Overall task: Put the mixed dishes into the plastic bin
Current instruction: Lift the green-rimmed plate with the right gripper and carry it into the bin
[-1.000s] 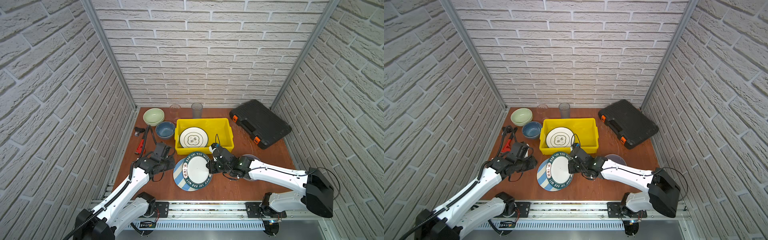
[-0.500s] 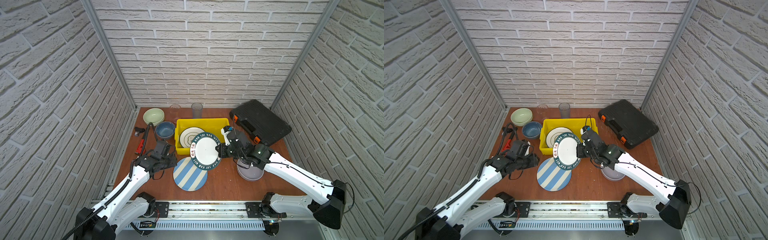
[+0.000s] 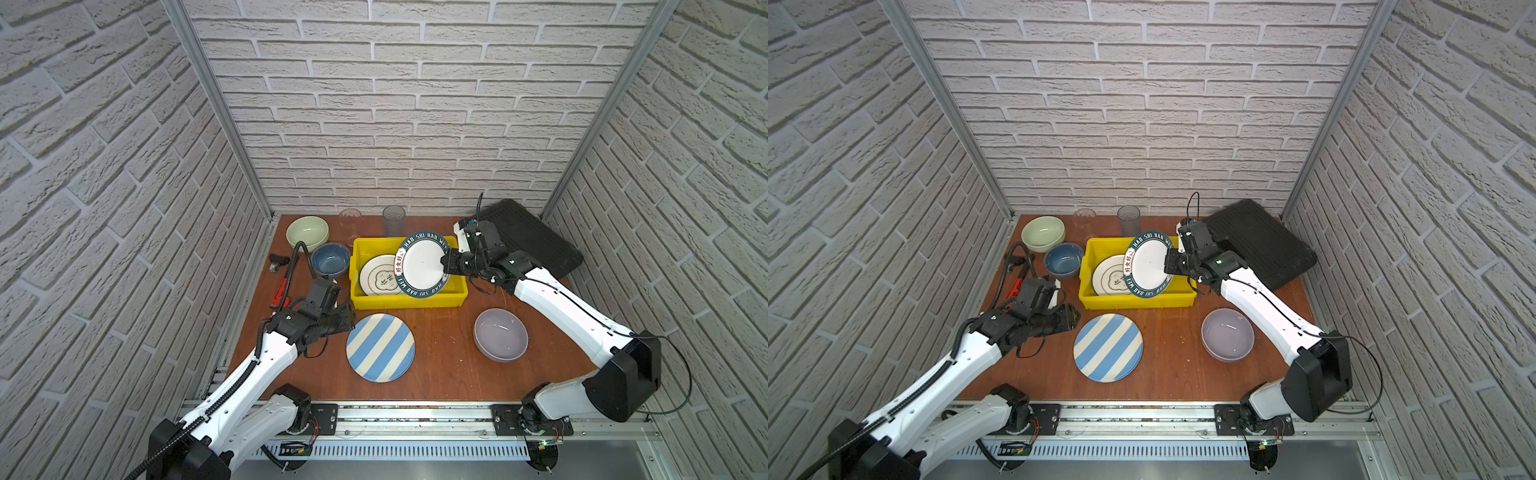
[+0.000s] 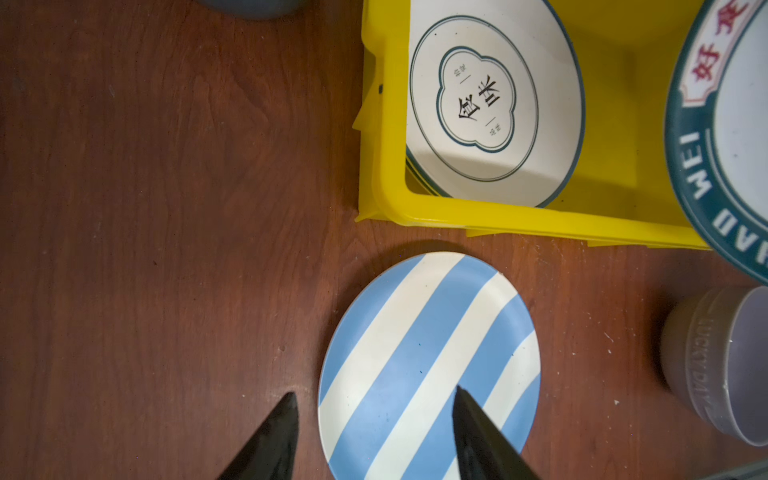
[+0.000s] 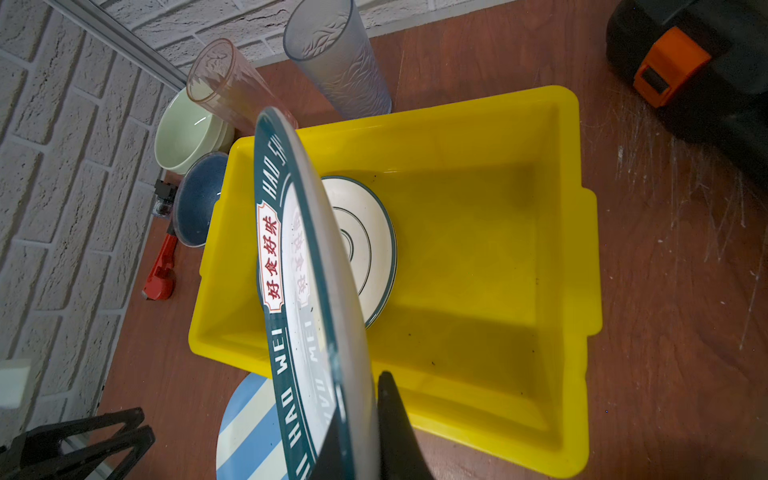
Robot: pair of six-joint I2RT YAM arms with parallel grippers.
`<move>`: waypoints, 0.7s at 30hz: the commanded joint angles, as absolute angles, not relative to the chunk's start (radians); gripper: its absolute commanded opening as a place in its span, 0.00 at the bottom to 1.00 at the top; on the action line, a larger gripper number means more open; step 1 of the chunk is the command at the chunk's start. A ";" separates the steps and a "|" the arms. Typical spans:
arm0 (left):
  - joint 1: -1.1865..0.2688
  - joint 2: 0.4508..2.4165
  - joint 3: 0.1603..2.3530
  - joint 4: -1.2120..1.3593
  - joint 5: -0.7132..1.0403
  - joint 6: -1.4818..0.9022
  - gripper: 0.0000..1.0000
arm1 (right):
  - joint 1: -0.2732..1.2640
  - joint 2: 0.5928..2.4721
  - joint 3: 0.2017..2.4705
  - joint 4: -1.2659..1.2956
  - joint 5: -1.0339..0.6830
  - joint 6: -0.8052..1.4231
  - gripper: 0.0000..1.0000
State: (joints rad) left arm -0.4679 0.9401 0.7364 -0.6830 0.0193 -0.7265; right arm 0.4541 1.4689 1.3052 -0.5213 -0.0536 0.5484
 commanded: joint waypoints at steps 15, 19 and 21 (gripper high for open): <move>-0.471 0.907 0.818 -0.730 0.001 -0.665 0.65 | 0.440 1.737 1.395 -0.228 -0.252 0.579 0.06; -0.472 0.884 0.813 -0.741 -0.006 -0.668 0.66 | 0.441 1.787 1.410 -0.215 -0.278 0.596 0.06; -0.472 0.873 0.811 -0.746 -0.008 -0.669 0.66 | 0.442 1.811 1.414 -0.206 -0.288 0.606 0.06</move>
State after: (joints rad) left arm -0.4679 0.8967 0.7864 -0.7284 0.0109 -0.6827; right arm 0.4412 1.8069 1.3739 -0.2966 -0.2348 0.5789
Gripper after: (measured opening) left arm 0.661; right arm 0.101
